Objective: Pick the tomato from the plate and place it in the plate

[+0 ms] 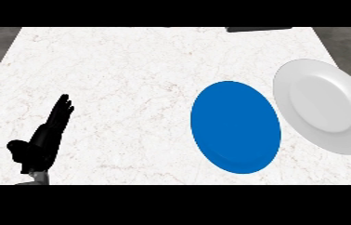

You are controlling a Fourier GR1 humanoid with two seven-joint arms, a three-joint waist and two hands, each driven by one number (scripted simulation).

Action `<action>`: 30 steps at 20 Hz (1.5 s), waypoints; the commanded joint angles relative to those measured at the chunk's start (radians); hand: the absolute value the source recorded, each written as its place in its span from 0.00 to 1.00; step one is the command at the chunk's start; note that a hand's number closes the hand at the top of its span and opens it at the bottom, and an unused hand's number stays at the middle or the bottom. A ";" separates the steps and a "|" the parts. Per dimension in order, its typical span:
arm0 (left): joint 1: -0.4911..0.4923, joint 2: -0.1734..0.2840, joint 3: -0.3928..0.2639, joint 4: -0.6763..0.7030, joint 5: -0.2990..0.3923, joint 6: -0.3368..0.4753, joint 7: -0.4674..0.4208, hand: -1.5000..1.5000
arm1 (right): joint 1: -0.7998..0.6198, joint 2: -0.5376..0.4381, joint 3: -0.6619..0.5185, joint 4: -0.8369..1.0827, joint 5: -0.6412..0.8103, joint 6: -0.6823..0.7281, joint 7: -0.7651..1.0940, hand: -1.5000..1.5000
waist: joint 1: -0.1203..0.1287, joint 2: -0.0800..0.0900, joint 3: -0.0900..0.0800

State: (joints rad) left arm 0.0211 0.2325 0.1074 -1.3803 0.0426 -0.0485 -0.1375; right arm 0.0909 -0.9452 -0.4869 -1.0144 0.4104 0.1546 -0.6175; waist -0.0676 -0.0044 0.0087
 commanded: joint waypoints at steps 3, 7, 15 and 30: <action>-0.069 -0.015 -0.037 -0.008 -0.011 -0.003 0.063 0.50 | 0.014 -0.102 -0.189 0.283 -0.098 -0.014 -0.364 1.00 | 0.043 0.005 -0.001; -0.065 -0.023 -0.040 0.039 -0.025 -0.012 0.004 0.50 | -0.038 -0.188 -0.263 0.417 -0.151 0.032 -0.470 1.00 | 0.062 0.007 -0.005; -0.073 0.001 -0.024 -0.009 -0.008 -0.035 0.059 0.50 | -0.178 -0.220 -0.168 0.508 -0.125 0.064 -0.476 1.00 | 0.084 0.007 -0.006; -0.088 -0.034 -0.040 0.005 -0.046 -0.017 0.051 0.50 | -0.400 -0.014 0.089 0.253 -0.069 0.073 -0.187 1.00 | 0.080 0.005 -0.009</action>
State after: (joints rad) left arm -0.0724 0.2068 0.0736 -1.3416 -0.0024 -0.0664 -0.1109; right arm -0.2512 -1.0211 -0.4512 -0.7330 0.3222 0.2297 -0.8403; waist 0.0087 0.0003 -0.0006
